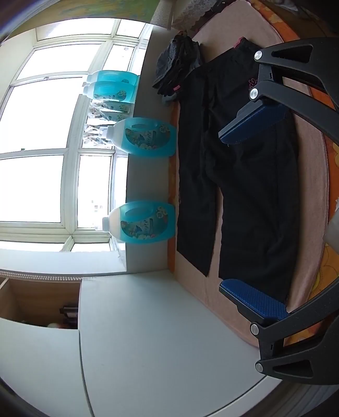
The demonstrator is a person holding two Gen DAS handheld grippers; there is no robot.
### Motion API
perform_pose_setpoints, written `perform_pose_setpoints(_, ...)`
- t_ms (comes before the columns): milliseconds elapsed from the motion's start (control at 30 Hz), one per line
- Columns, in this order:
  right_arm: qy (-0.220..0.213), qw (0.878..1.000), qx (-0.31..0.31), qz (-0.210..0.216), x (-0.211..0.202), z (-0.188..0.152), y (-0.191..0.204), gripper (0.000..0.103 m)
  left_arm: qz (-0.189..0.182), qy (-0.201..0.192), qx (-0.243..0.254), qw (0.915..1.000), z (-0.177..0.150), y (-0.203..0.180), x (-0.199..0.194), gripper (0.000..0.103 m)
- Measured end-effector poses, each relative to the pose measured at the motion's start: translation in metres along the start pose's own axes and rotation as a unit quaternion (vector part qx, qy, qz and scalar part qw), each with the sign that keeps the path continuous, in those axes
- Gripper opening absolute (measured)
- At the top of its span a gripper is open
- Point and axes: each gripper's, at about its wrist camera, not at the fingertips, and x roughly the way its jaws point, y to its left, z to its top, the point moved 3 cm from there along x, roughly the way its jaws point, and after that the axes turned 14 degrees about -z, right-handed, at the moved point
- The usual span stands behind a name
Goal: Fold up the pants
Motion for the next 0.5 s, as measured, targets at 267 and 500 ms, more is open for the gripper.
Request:
perform_pose_setpoints(267, 0.001, 1.000, 0.000, 0.000, -0.0012, -0.0007, 0.0012, 0.103, 0.000, 0.000, 0.004, 1.0000, 0.0001, -0.0033, 0.0013, 0.103)
perform_pose_setpoints(500, 0.001, 1.000, -0.002, 0.001, -0.0015, -0.0008, 0.0019, 0.103, -0.002, -0.003, 0.005, 1.0000, -0.0013, -0.0023, 0.0001, 0.103)
